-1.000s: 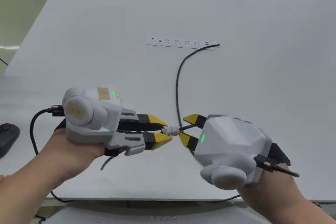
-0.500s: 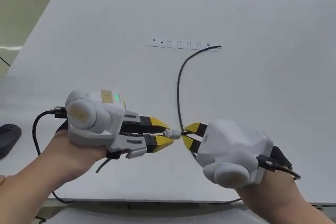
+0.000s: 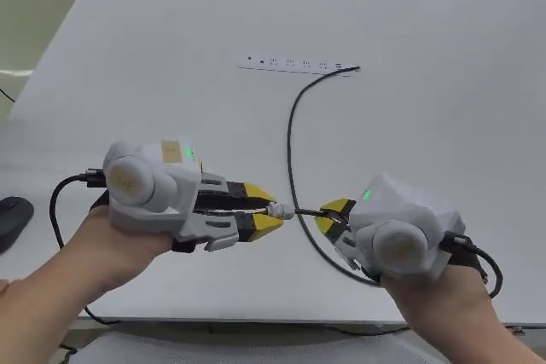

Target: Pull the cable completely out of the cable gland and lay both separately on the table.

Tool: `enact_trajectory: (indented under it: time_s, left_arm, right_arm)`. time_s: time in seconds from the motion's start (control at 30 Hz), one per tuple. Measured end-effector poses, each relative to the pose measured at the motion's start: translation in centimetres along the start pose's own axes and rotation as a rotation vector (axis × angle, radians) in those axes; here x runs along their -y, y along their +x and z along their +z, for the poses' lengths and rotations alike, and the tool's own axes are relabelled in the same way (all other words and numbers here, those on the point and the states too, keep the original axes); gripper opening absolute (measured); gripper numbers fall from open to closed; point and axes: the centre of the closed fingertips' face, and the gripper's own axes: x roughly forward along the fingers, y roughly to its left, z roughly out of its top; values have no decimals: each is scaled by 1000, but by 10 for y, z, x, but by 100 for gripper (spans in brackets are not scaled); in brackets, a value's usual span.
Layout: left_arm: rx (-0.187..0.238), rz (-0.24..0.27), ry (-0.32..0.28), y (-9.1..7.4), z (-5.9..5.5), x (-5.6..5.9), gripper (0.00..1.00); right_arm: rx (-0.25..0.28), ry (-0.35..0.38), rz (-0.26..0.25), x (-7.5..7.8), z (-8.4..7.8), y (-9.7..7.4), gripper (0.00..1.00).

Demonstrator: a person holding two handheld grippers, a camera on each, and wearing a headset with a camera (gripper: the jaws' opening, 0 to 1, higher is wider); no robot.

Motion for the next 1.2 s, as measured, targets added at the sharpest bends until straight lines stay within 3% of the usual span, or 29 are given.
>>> enact_trajectory:
  time_s: [0.17, 0.3, 0.57, 0.77, 0.87, 0.97, 1.03, 1.13, 1.2]
  left_arm:
    - [4, 5, 0, 1, 1, -1, 15]
    - [2, 8, 2, 1, 0, -1, 15]
    - [-2, 12, 2, 1, -1, -3, 15]
    - [-3, 12, -5, 0, -2, -3, 15]
    - [1, 12, -7, -1, -2, -3, 15]
    - [3, 11, -8, -1, -1, -2, 15]
    - [-4, 4, -8, 0, -3, 0, 15]
    - [-2, 2, -6, 0, -3, 0, 15]
    - [5, 0, -7, 0, -1, 0, 15]
  right_arm:
    - [3, 159, 7, 5, -11, 4, 0]
    - [-2, 235, 17, 7, -21, 9, 0]
    - [-11, 275, 18, 7, -26, 12, 1]
    - [9, 75, -12, 9, -22, 7, 2]
    - [12, 24, -36, 13, -19, 4, 3]
    - [38, -7, -30, 14, -11, -1, 5]
    - [56, -78, -51, 17, -1, -5, 11]
    - [60, -209, -51, 11, 11, -10, 13]
    - [85, -270, -23, 0, 21, -11, 14]
